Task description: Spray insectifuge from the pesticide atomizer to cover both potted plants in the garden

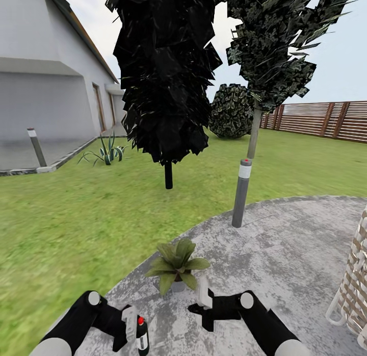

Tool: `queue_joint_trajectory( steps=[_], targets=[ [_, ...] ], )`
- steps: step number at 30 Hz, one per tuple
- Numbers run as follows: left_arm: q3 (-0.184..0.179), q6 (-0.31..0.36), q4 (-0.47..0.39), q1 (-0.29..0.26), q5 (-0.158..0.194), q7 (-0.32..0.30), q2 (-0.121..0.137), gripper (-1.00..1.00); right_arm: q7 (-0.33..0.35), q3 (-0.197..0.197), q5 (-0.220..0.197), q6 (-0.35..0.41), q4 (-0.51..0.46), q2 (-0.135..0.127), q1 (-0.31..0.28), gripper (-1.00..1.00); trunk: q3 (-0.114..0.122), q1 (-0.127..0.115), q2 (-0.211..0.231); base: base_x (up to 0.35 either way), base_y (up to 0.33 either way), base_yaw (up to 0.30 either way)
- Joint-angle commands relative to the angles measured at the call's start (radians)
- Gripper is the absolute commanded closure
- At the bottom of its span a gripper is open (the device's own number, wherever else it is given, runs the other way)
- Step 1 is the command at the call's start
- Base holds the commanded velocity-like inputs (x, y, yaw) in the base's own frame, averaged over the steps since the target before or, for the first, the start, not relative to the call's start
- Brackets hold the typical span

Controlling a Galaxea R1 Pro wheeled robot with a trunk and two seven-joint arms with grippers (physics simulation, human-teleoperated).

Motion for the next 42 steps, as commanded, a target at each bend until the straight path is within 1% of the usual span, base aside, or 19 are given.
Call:
queue_joint_trajectory(
  steps=[1,4,6,10,13,15,18,27,36,42],
  targets=[
    [0.005,-0.012,-0.001,-0.001,-0.007,-0.003,-0.006,1.00,0.001,-0.001,0.008,-0.005,-0.002,0.010,0.000,1.00,-0.001,0.000,0.000,0.000,0.000,0.000],
    [0.004,-0.014,-0.001,-0.001,-0.007,-0.003,-0.014,1.00,0.001,-0.001,0.009,-0.005,-0.003,0.026,0.000,1.00,-0.001,0.000,0.000,0.000,0.000,0.000],
    [0.004,-0.015,-0.001,-0.001,-0.007,-0.002,-0.025,1.00,0.001,0.000,0.009,-0.005,-0.005,0.039,0.000,1.00,-0.001,0.000,0.000,0.000,0.000,0.000],
    [0.005,-0.018,-0.002,-0.002,-0.007,0.005,-0.033,1.00,0.001,0.001,0.009,-0.005,-0.005,0.057,0.000,1.00,-0.001,0.000,0.000,0.000,0.000,0.000],
    [0.004,-0.018,-0.002,-0.002,-0.007,0.007,-0.042,1.00,0.001,0.024,0.009,-0.005,-0.005,0.065,0.000,1.00,-0.001,0.000,0.000,0.000,0.000,0.000],
    [0.004,-0.019,-0.003,-0.002,-0.007,0.008,-0.046,1.00,0.001,0.047,0.010,-0.005,-0.006,0.067,0.000,1.00,-0.001,0.000,0.000,0.000,0.000,0.000],
    [0.005,-0.020,-0.008,-0.002,-0.005,0.009,-0.048,1.00,0.001,0.058,0.010,-0.005,-0.006,0.069,0.000,1.00,-0.001,0.000,0.000,0.000,0.000,0.000],
    [0.007,-0.057,-0.016,-0.001,-0.003,0.001,-0.057,1.00,0.001,0.062,0.010,-0.005,-0.007,0.071,0.000,1.00,-0.001,0.000,0.000,0.000,0.000,0.000],
    [0.007,-0.061,-0.017,0.003,0.003,0.001,-0.093,1.00,0.000,0.062,0.010,-0.005,-0.007,0.071,0.000,1.00,-0.001,0.000,0.000,0.000,0.000,0.000],
    [0.007,-0.062,-0.017,0.004,0.004,0.001,-0.108,1.00,0.000,0.062,0.010,-0.005,-0.007,0.071,0.000,1.00,-0.001,0.000,0.000,0.000,0.000,0.000]
  ],
)
